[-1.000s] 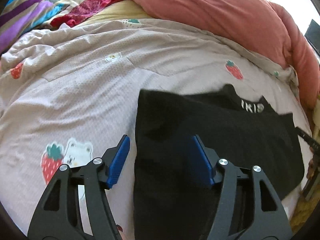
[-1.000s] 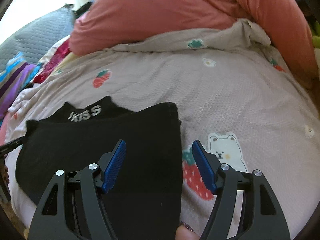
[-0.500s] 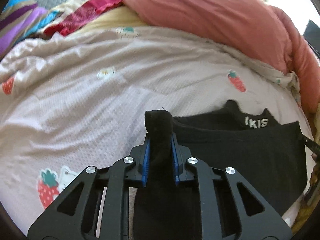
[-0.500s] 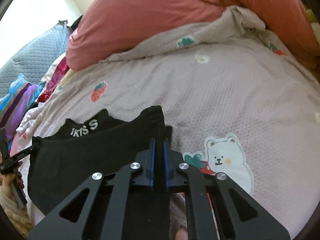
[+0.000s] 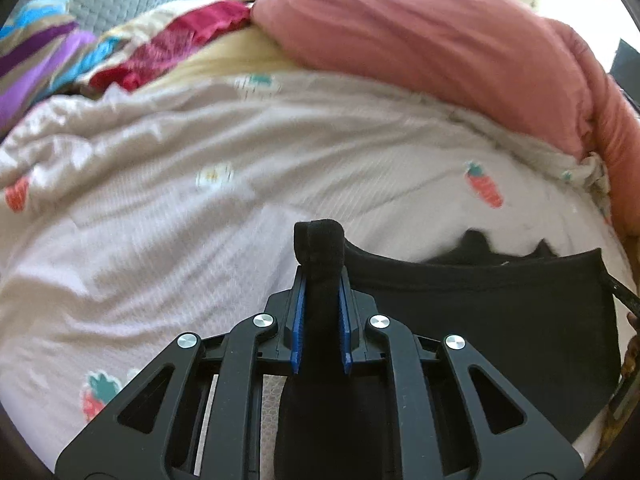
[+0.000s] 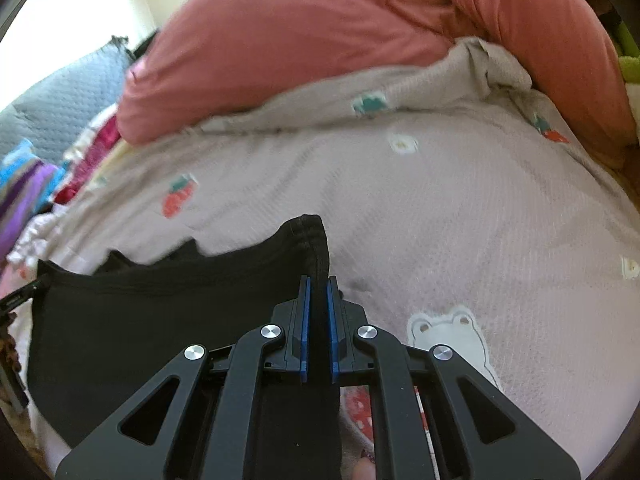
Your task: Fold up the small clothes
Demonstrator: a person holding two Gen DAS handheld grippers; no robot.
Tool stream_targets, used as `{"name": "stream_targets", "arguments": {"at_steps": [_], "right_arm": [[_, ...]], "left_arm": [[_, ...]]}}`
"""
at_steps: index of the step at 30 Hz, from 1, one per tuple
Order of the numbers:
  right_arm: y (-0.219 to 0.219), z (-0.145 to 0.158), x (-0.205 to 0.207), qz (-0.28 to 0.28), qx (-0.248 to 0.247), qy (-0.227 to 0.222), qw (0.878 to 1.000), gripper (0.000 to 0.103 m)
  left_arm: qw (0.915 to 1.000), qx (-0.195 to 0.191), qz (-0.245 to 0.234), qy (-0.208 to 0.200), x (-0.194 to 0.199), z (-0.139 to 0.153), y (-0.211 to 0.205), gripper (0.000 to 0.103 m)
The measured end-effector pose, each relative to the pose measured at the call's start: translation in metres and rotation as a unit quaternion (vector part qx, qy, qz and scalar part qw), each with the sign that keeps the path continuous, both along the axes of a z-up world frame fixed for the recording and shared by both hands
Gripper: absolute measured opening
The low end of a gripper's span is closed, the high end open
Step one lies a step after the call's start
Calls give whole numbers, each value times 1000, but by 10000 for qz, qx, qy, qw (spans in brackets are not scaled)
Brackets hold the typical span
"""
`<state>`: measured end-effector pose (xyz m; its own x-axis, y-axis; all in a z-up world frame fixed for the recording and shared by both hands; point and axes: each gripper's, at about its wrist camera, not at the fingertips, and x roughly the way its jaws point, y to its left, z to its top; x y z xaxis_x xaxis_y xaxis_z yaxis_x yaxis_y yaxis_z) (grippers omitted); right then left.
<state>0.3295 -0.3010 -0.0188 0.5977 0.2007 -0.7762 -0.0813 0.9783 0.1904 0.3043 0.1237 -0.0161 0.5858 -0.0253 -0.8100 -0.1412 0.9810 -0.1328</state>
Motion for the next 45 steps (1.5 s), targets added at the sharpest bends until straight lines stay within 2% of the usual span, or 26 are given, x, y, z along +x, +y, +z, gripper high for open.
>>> {"name": "stream_targets", "arguments": {"at_steps": [5, 7, 9, 11, 14, 19, 22, 25, 33, 36, 40, 45], "right_arm": [[-3, -17, -1, -179, -142, 140, 9996, 9], [-2, -20, -2, -214, -210, 143, 9994, 13], [0, -19, -4, -260, -372, 118, 9989, 21], [-1, -18, -5, -306, -448, 137, 9984, 25], [-6, -12, -10, -311, -461, 157, 9983, 31], [-11, 8, -32, -249, -427, -17, 9988, 32], [-11, 20, -45, -135, -413, -125, 9990, 39], [-7, 31, -58, 22, -386, -248, 9989, 40], [16, 56, -90, 611, -292, -462, 9966, 51], [28, 59, -101, 854, -330, -508, 9945, 52], [43, 55, -111, 1144, -379, -434, 9918, 52], [55, 35, -122, 1377, -570, -119, 9888, 52]], "left_arm": [[9997, -63, 217, 129, -5, -22, 11, 28], [9996, -97, 270, 68, -8, -24, 14, 33], [9994, -35, 332, 45, -11, -25, 15, 38], [9993, -24, 363, 18, -12, -23, 16, 39], [9991, 37, 426, -1, -18, -15, 17, 40], [9984, 102, 521, -204, -37, 13, 15, 42], [9982, 209, 458, -321, -51, 29, 6, 61], [9984, 222, 316, -409, -64, 41, -7, 62], [9988, 166, -94, -462, -94, 56, -42, 75], [9985, 294, -261, -370, -100, 49, -57, 76], [9979, 246, -593, -68, -106, 25, -74, 76], [9976, 294, -581, 242, -120, 1, -78, 76]]}}
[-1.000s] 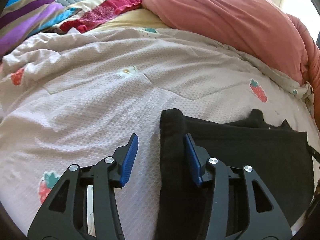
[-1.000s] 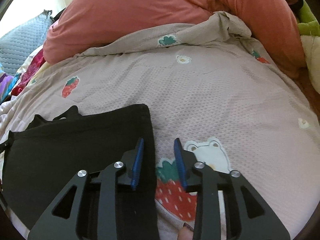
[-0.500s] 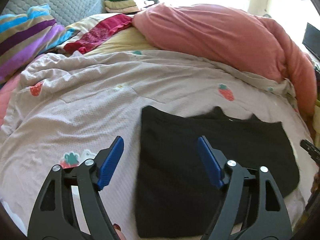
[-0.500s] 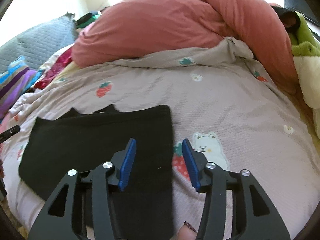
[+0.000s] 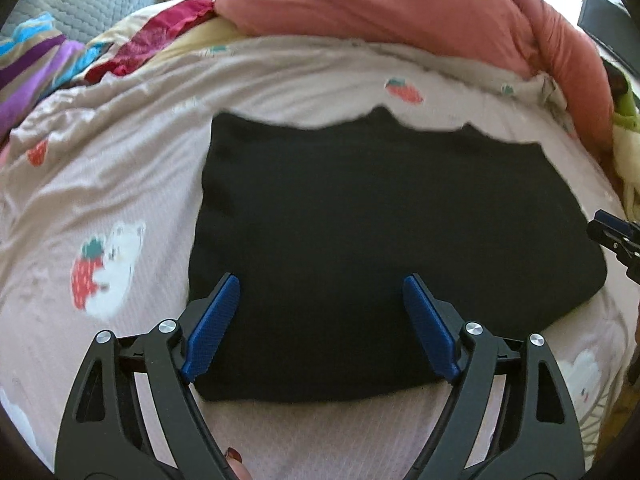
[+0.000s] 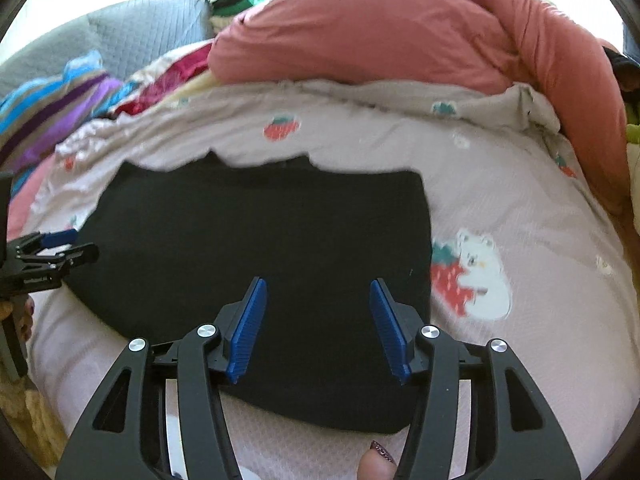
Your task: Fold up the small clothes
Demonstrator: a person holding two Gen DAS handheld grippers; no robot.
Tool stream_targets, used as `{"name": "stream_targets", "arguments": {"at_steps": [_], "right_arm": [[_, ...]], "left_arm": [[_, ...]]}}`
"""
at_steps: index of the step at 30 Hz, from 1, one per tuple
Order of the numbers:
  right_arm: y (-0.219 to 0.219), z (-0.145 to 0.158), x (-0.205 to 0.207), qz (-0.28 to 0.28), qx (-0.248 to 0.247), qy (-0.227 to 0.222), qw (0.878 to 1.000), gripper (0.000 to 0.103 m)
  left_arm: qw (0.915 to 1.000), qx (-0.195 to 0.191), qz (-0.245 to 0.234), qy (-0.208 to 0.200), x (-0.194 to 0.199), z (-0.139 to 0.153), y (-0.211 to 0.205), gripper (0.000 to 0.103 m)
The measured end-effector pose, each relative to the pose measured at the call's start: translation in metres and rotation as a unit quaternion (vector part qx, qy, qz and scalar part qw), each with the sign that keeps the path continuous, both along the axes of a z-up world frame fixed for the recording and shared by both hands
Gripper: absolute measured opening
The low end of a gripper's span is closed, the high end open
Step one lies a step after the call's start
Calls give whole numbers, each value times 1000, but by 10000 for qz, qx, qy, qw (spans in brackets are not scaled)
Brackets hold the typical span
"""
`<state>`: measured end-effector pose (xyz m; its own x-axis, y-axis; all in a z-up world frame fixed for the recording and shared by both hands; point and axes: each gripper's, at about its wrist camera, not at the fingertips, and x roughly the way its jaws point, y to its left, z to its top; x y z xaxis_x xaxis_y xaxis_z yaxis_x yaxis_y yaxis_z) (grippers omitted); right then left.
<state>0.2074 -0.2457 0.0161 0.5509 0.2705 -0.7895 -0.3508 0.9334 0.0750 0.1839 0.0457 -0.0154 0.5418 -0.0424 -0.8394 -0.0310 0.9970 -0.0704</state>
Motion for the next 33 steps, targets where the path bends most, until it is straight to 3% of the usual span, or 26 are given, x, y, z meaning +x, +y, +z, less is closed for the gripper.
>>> {"name": "stream_targets", "arguments": {"at_steps": [6, 10, 33], "right_arm": [[-3, -28, -11, -71, -437, 420, 9981, 53], [-14, -39, -21, -211, -340, 555, 9977, 53], [-23, -41, -41, -367, -394, 413, 9977, 53]], "left_arm": [[10000, -20, 36, 28, -23, -12, 1, 76], [10000, -24, 90, -10, -31, -15, 0, 76], [9989, -177, 431, -91, -58, -14, 7, 76]]}}
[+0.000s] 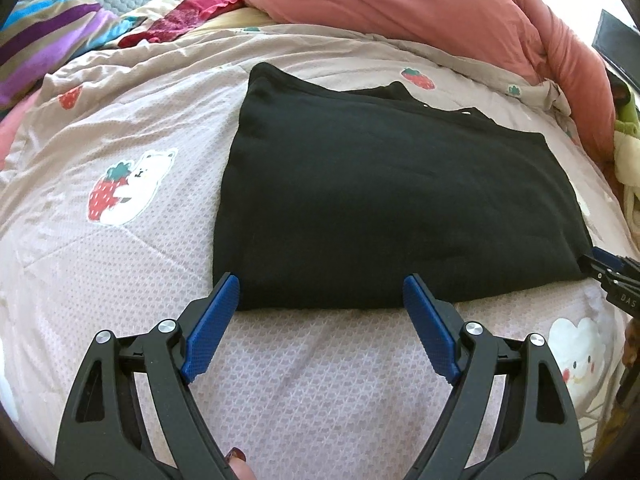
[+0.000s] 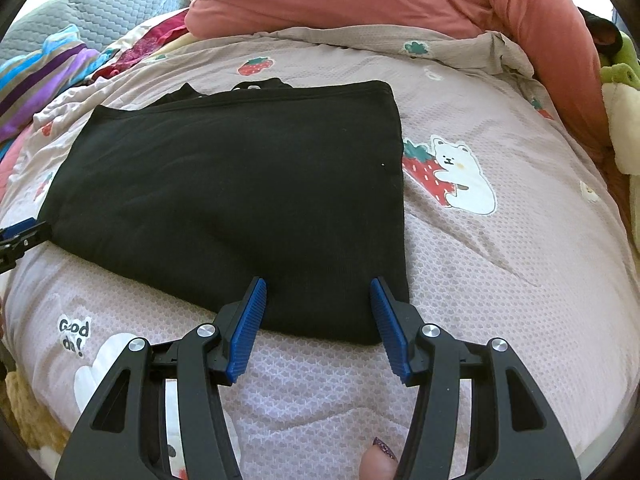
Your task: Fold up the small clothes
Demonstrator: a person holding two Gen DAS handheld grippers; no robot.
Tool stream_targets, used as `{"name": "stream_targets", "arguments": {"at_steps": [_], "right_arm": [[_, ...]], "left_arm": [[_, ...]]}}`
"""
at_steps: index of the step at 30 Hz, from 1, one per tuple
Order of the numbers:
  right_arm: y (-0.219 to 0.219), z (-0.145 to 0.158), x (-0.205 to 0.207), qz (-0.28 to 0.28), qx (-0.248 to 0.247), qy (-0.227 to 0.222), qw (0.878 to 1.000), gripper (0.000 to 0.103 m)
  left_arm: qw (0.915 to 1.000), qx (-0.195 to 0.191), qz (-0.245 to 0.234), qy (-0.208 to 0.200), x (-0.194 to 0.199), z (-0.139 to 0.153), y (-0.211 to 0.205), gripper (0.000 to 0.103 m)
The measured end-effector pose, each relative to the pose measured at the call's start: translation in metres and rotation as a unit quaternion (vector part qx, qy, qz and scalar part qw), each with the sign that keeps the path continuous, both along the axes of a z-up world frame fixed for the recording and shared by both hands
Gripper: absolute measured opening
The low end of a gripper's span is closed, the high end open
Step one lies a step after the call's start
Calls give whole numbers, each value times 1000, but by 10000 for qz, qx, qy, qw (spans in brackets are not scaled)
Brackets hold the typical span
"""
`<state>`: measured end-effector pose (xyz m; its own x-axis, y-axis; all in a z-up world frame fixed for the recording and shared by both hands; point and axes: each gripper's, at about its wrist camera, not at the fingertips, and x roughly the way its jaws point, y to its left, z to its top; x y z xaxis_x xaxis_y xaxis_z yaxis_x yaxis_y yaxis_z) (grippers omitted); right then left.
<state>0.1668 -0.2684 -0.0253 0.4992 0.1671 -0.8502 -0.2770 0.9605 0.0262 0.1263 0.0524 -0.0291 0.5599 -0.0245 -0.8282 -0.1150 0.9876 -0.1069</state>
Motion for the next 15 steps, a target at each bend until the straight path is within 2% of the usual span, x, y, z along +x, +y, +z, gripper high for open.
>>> {"name": "stream_targets", "arguments": {"at_steps": [6, 9, 15], "right_arm": [[0, 1, -4, -16, -51, -9, 10000, 54], [-1, 2, -5, -30, -47, 29, 10000, 60], [-6, 2, -10, -68, 32, 161, 9998, 62]], "left_arm": [[9999, -66, 64, 86, -7, -5, 2, 76], [9999, -59, 104, 27, -12, -2, 2, 76], [9999, -80, 123, -77, -22, 9, -1, 76]]}}
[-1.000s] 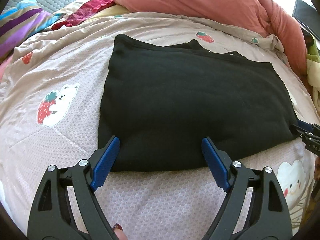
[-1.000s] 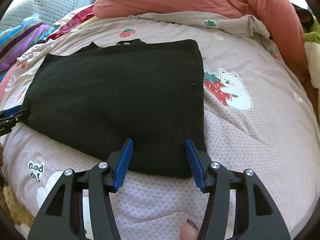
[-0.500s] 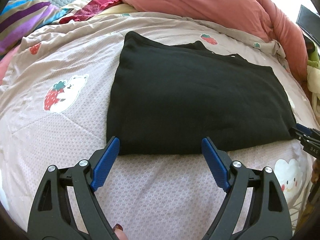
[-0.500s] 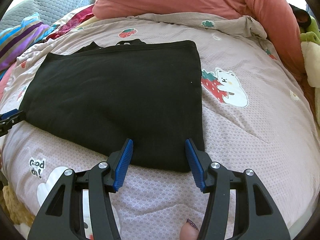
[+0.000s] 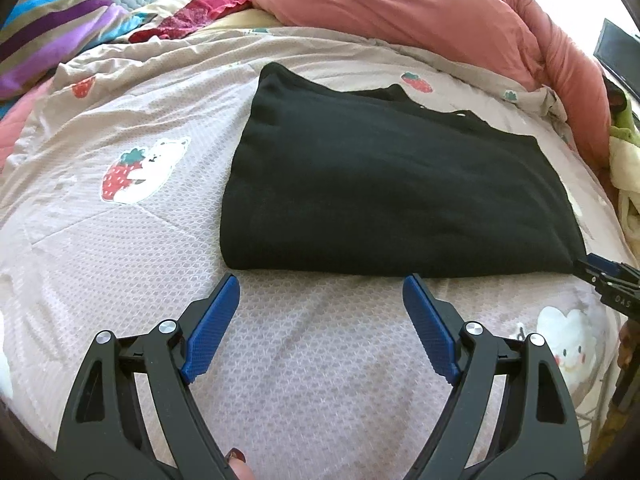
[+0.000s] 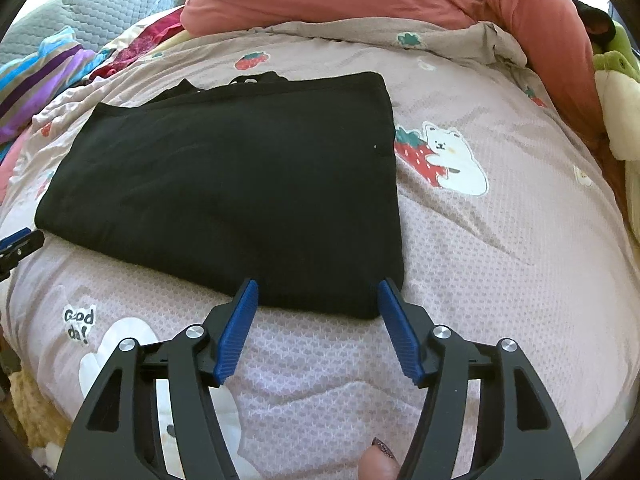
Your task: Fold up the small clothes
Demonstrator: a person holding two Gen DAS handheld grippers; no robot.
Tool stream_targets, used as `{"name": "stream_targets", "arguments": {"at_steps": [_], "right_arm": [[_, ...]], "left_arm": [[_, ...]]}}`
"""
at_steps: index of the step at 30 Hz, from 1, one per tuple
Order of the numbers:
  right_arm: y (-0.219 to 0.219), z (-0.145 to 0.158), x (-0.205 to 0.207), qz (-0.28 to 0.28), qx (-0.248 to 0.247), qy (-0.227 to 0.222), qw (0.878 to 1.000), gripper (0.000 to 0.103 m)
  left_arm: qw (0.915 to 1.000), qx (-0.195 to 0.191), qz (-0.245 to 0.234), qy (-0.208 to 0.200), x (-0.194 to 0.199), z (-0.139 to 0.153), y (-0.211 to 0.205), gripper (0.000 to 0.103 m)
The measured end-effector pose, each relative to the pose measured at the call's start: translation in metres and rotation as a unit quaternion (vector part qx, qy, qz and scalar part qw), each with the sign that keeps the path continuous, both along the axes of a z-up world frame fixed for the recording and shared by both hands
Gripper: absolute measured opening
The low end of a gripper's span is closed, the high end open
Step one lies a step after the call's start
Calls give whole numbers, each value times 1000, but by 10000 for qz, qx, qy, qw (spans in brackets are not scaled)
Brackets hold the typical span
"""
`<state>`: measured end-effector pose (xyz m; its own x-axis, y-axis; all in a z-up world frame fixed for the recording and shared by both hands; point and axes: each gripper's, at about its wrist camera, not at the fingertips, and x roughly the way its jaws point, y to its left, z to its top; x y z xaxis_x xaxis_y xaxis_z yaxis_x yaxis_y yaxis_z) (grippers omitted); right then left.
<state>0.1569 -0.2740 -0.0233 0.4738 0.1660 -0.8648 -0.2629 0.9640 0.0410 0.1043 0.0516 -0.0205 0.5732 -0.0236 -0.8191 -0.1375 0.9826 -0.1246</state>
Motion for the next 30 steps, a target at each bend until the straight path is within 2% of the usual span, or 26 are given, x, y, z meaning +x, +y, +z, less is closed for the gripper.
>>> {"name": "stream_targets", "arguments": {"at_steps": [7, 10, 13, 15, 19, 23, 30], "right_arm": [[-9, -4, -6, -176, 264, 300, 9990, 65], [-9, 1, -10, -194, 325, 307, 9988, 69], [-9, 10, -16, -231, 434, 211, 9986, 72], [-8, 15, -19, -247, 483, 151, 9984, 80], [-1, 27, -23, -175, 562, 19, 9983, 88], [3, 39, -25, -168, 663, -179, 9975, 96], [14, 50, -25, -62, 752, -375, 9964, 96]], "left_arm": [[10000, 34, 16, -75, -8, 9, 0, 76], [10000, 34, 23, -51, -11, 11, 0, 82], [10000, 24, 52, -6, -15, 11, 0, 82], [10000, 31, 63, 9, -18, 11, 0, 84], [9999, 28, 129, 3, -24, 14, 2, 93], [9998, 29, 201, -72, -30, 20, 6, 93], [9993, 101, 344, -132, -41, 28, 12, 93]]}}
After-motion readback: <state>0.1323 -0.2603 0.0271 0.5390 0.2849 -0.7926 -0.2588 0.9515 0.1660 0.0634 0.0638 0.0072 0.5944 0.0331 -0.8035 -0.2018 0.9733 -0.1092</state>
